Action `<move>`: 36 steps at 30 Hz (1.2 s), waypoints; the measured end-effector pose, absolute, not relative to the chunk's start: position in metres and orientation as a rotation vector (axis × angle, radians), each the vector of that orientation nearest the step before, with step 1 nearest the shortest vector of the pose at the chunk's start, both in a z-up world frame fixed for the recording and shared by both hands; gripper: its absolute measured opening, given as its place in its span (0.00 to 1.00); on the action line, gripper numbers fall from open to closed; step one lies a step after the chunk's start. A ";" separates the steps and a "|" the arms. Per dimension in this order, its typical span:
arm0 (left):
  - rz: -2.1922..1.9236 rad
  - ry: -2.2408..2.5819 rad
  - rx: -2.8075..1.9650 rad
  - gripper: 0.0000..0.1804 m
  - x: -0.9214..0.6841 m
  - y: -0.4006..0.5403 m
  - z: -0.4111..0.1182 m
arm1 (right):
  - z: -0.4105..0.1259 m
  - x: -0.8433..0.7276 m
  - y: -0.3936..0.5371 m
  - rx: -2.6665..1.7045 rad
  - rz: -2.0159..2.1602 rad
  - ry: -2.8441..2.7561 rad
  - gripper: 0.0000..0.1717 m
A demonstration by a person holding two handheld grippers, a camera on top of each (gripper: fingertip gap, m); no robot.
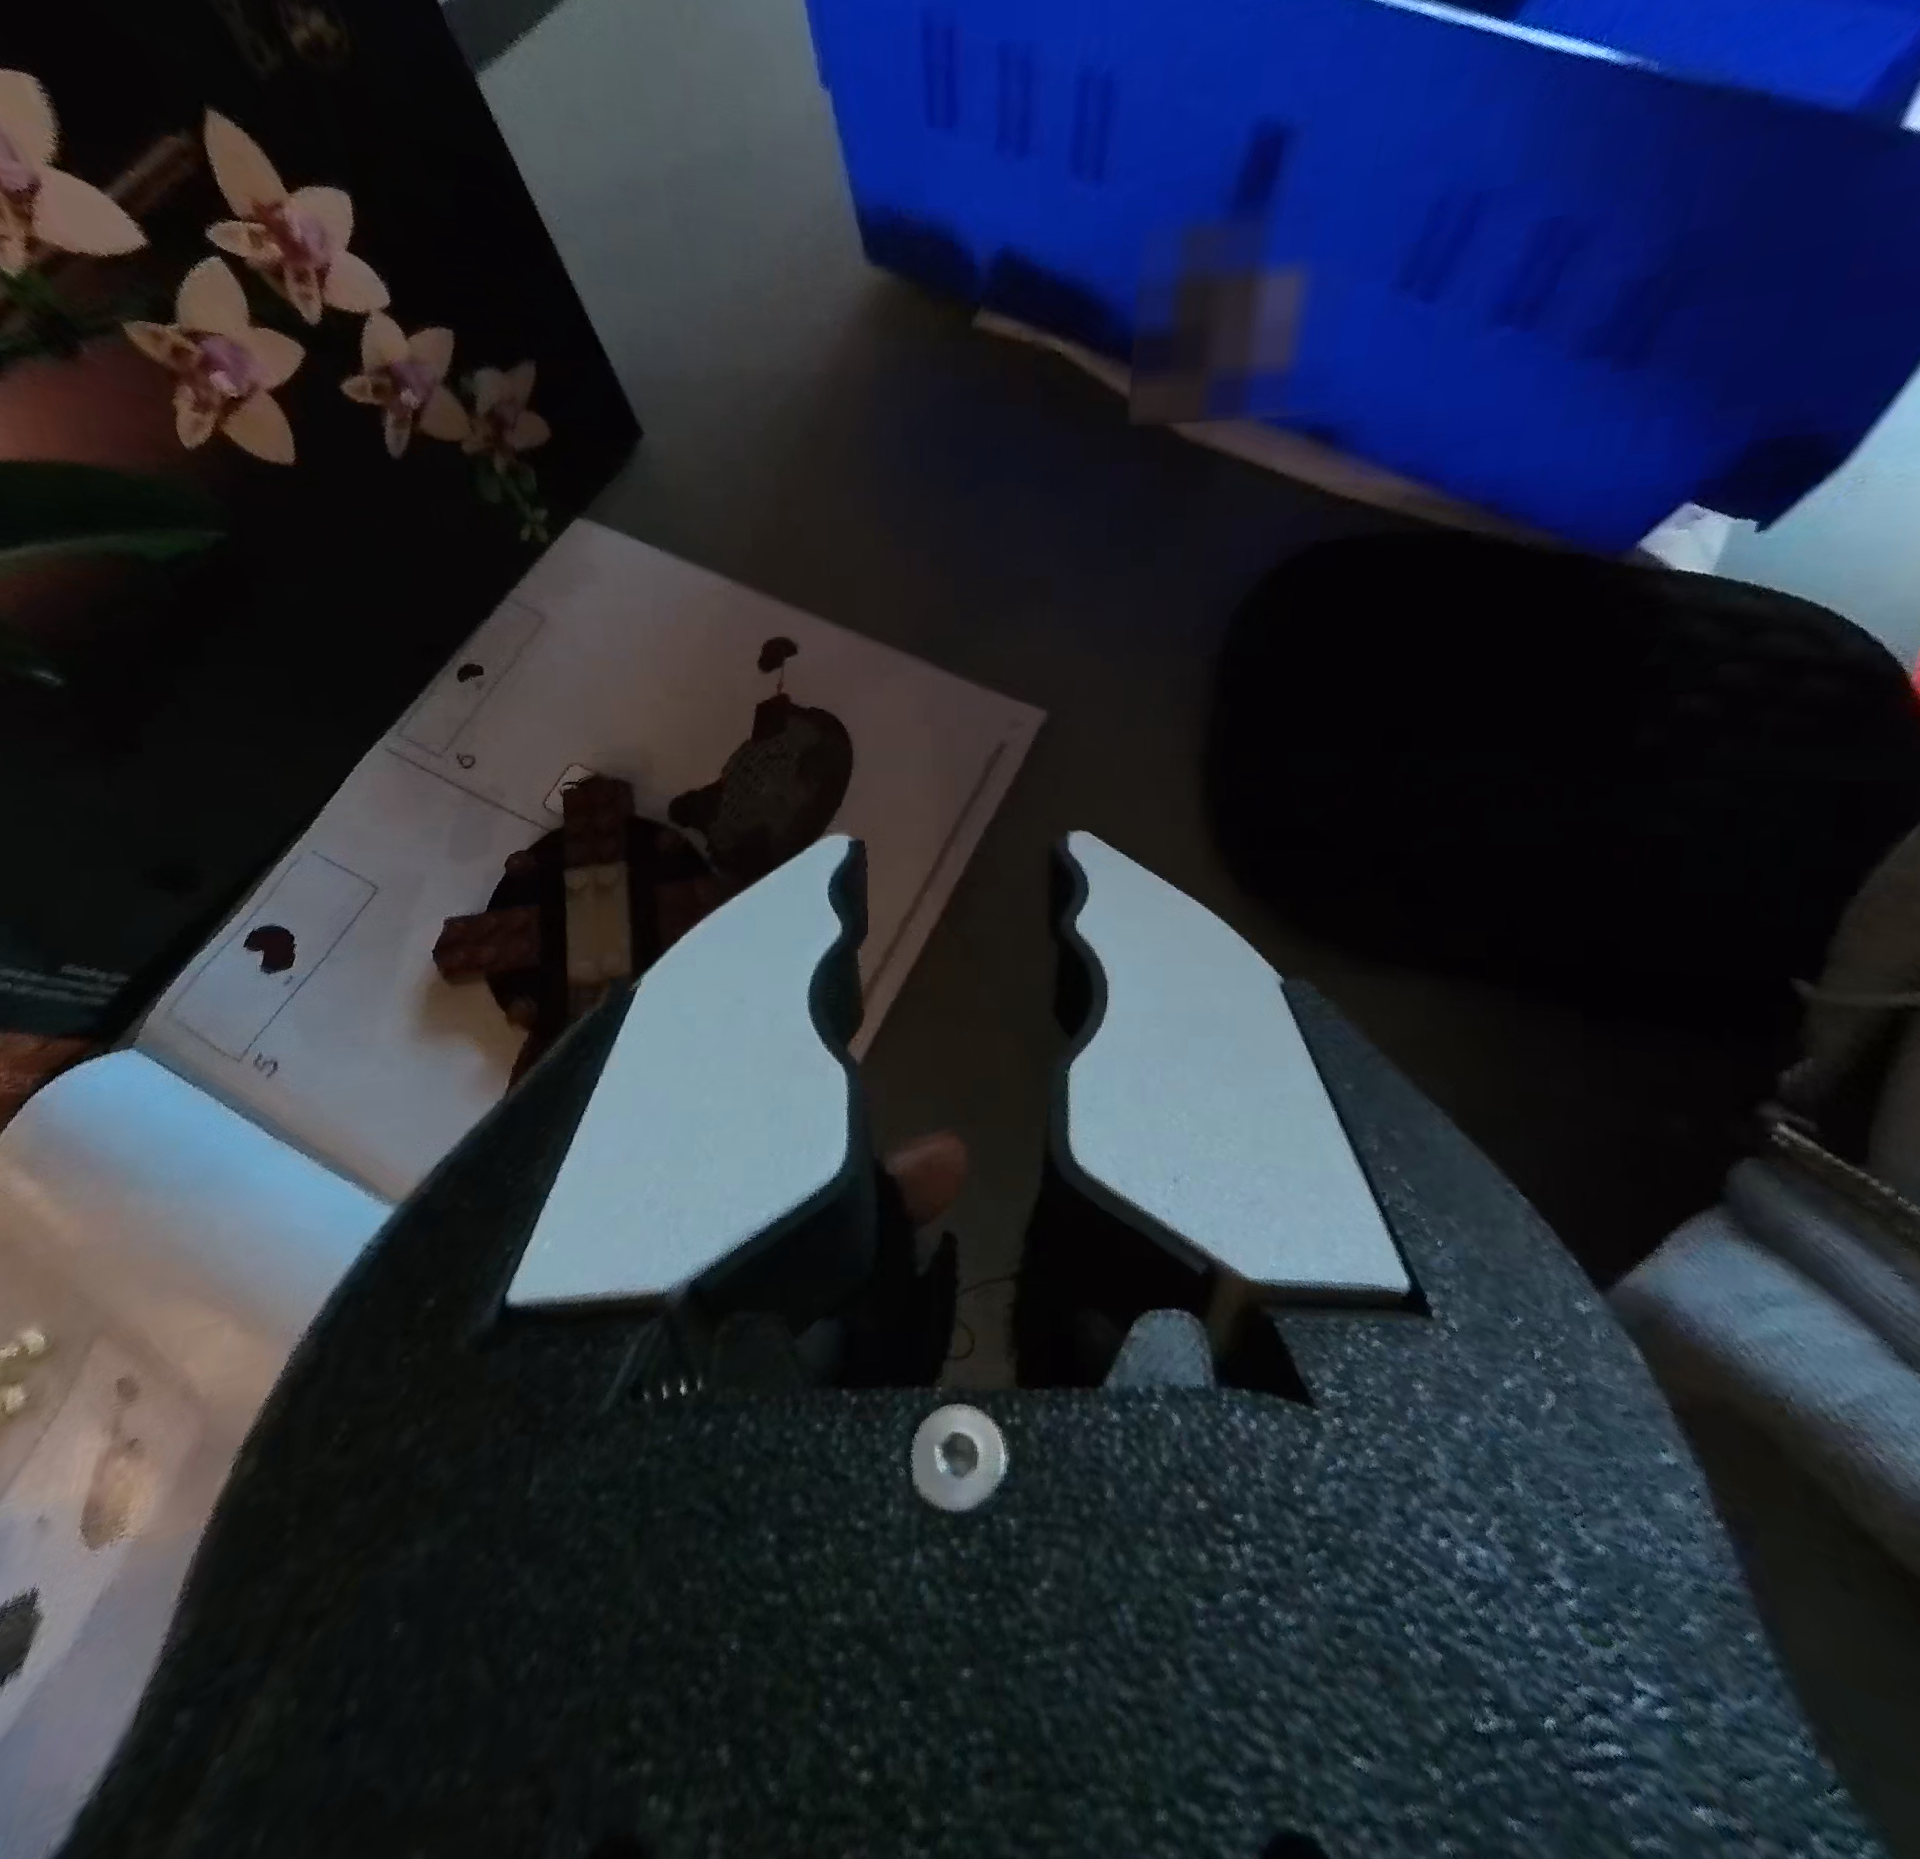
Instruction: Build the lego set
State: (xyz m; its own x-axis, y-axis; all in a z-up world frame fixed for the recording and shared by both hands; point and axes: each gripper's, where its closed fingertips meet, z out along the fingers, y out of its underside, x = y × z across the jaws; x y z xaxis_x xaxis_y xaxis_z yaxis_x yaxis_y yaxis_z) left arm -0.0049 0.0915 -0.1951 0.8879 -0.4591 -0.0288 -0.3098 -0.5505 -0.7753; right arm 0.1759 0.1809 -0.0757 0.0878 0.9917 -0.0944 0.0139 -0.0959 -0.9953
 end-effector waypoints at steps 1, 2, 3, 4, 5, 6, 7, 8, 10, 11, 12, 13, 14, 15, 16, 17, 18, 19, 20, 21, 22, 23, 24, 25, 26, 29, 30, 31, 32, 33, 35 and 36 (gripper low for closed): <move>-0.221 0.541 -2.188 0.19 -0.007 0.088 -0.193 | -0.073 0.172 0.178 -1.332 1.199 -1.122 0.02; -0.219 0.530 -2.183 0.19 -0.009 0.083 -0.192 | -0.072 0.167 0.174 -1.338 1.185 -1.141 0.02; -0.217 0.517 -2.183 0.19 -0.013 0.079 -0.191 | -0.072 0.159 0.169 -1.355 1.165 -1.167 0.02; -0.214 0.501 -2.185 0.19 -0.017 0.074 -0.191 | -0.073 0.150 0.164 -1.382 1.142 -1.201 0.02; -0.210 0.484 -2.192 0.19 -0.021 0.068 -0.191 | -0.075 0.139 0.159 -1.412 1.114 -1.238 0.02; -0.206 0.466 -2.200 0.19 -0.027 0.062 -0.191 | -0.077 0.125 0.152 -1.433 1.088 -1.282 0.02; -0.200 0.446 -2.206 0.19 -0.032 0.056 -0.191 | -0.078 0.110 0.144 -1.442 1.073 -1.322 0.02; -0.194 0.428 -2.211 0.19 -0.038 0.049 -0.192 | -0.079 0.093 0.136 -1.445 1.066 -1.355 0.02; -0.185 0.388 -2.218 0.19 -0.051 0.034 -0.193 | -0.082 0.054 0.118 -1.441 1.094 -1.422 0.02; -0.181 0.367 -2.221 0.19 -0.058 0.027 -0.194 | -0.086 0.032 0.110 -1.431 1.116 -1.453 0.02; -0.174 0.348 -2.226 0.19 -0.066 0.020 -0.196 | -0.092 0.009 0.103 -1.433 1.134 -1.478 0.02; -0.163 0.334 -2.231 0.19 -0.073 0.013 -0.198 | -0.101 -0.015 0.094 -1.440 1.152 -1.521 0.02; -0.149 0.323 -2.237 0.19 -0.081 0.007 -0.201 | -0.111 -0.038 0.086 -1.437 1.164 -1.575 0.02; -0.136 0.316 -2.243 0.19 -0.087 0.001 -0.204 | -0.122 -0.061 0.079 -1.432 1.166 -1.622 0.02; -0.133 0.311 -2.247 0.19 -0.093 -0.003 -0.207 | -0.134 -0.084 0.074 -1.428 1.158 -1.671 0.02; -0.141 0.306 -2.255 0.19 -0.097 -0.008 -0.212 | -0.147 -0.106 0.072 -1.434 1.133 -1.712 0.02; -0.155 0.302 -2.268 0.19 -0.100 -0.012 -0.217 | -0.160 -0.127 0.074 -1.442 1.083 -1.743 0.02; -0.167 0.300 -2.280 0.19 -0.103 -0.016 -0.222 | -0.173 -0.146 0.076 -1.447 1.029 -1.776 0.02; -0.174 0.299 -2.289 0.20 -0.106 -0.018 -0.226 | -0.184 -0.163 0.078 -1.450 0.972 -1.815 0.02; -0.179 0.300 -2.293 0.20 -0.109 -0.021 -0.229 | -0.195 -0.177 0.080 -1.450 0.908 -1.857 0.02; -0.184 0.306 -2.290 0.20 -0.111 -0.022 -0.230 | -0.205 -0.190 0.083 -1.438 0.834 -1.899 0.02; -0.193 0.313 -2.280 0.21 -0.112 -0.023 -0.230 | -0.214 -0.201 0.087 -1.415 0.752 -1.941 0.02; -0.206 0.319 -2.268 0.20 -0.113 -0.023 -0.230 | -0.222 -0.210 0.092 -1.384 0.667 -1.976 0.02; -0.224 0.321 -2.255 0.20 -0.113 -0.023 -0.228 | -0.229 -0.218 0.095 -1.347 0.595 -2.014 0.02; -0.243 0.321 -2.243 0.20 -0.113 -0.023 -0.227 | -0.235 -0.225 0.097 -1.314 0.538 -2.045 0.02; -0.288 0.329 -2.215 0.20 -0.111 -0.022 -0.226 | -0.247 -0.238 0.098 -1.268 0.454 -2.098 0.03; -0.297 0.334 -2.209 0.20 -0.110 -0.023 -0.227 | -0.249 -0.241 0.096 -1.261 0.458 -2.106 0.03; -0.305 0.335 -2.204 0.20 -0.111 -0.023 -0.227 | -0.251 -0.244 0.095 -1.259 0.463 -2.106 0.03; -0.312 0.334 -2.201 0.20 -0.111 -0.023 -0.228 | -0.253 -0.246 0.095 -1.260 0.466 -2.107 0.03; -0.319 0.330 -2.198 0.20 -0.113 -0.024 -0.228 | -0.254 -0.247 0.096 -1.261 0.468 -2.108 0.03; -0.325 0.317 -2.189 0.20 -0.116 -0.024 -0.228 | -0.255 -0.249 0.096 -1.257 0.485 -2.113 0.05; -0.326 0.309 -2.186 0.20 -0.117 -0.024 -0.228 | -0.255 -0.249 0.095 -1.258 0.495 -2.114 0.05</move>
State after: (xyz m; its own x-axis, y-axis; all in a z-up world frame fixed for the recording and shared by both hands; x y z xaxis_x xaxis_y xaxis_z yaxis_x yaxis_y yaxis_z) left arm -0.1172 -0.0241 -0.2278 0.9346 -0.3343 0.1214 -0.1038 -0.5828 -0.8060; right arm -0.2489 0.0953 -0.2549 -0.3529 0.8795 0.3193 0.6466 0.4759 -0.5962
